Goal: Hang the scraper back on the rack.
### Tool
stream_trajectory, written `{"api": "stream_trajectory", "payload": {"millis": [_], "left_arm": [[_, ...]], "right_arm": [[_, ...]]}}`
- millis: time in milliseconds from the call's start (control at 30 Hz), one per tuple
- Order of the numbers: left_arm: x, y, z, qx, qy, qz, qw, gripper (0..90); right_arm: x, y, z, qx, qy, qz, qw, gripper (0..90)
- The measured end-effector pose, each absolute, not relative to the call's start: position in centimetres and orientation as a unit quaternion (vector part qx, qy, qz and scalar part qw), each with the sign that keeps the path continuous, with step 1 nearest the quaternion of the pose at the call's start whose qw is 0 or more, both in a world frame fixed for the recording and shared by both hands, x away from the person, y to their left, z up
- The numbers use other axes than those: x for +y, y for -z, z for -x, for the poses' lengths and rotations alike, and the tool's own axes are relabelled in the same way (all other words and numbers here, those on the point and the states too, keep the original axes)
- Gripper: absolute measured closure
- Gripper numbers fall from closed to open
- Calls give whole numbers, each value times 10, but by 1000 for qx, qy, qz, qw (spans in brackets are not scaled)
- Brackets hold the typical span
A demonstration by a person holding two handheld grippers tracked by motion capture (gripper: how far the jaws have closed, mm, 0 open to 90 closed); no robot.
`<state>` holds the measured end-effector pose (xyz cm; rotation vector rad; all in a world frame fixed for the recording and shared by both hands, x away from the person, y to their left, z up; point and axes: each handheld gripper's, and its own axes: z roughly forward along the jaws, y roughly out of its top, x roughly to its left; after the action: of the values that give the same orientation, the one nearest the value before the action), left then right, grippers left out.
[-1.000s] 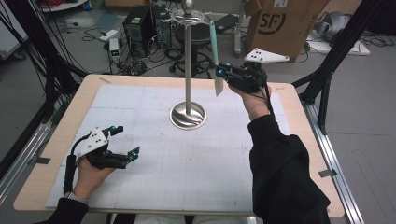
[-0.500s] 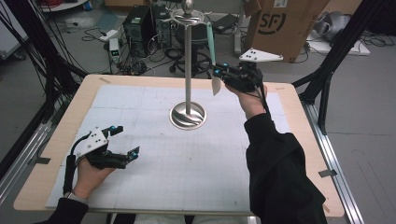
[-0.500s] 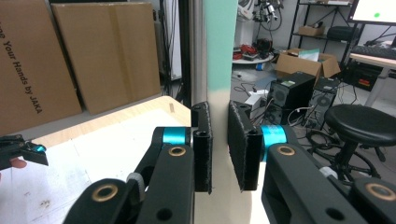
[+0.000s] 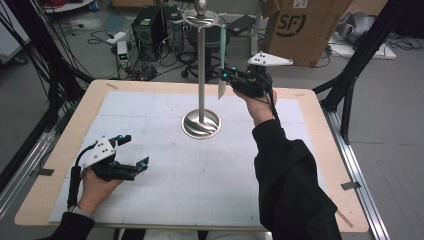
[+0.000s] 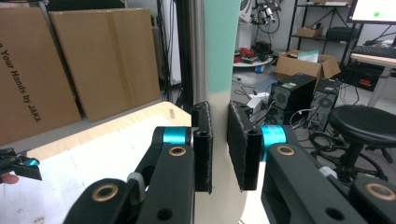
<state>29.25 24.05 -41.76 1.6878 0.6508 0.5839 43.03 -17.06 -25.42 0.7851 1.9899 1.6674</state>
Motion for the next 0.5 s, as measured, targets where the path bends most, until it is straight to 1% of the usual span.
{"api": "stream_trajectory", "payload": {"millis": [133,267,367,500], "left_arm": [[241,417,-291,271,-244,-723,587,24],[239,417,-290,267,-245,-721,590,24],[240,417,-290,269,-246,-722,588,24],[241,417,-292,275,-241,-716,595,24]], "right_arm": [[-171,254,-430,715,-601,-283,217,787],[-174,257,-427,706,-612,-290,209,707],[-176,261,-424,708,-611,-289,204,684],[-182,266,-416,705,-616,-288,202,597]]}}
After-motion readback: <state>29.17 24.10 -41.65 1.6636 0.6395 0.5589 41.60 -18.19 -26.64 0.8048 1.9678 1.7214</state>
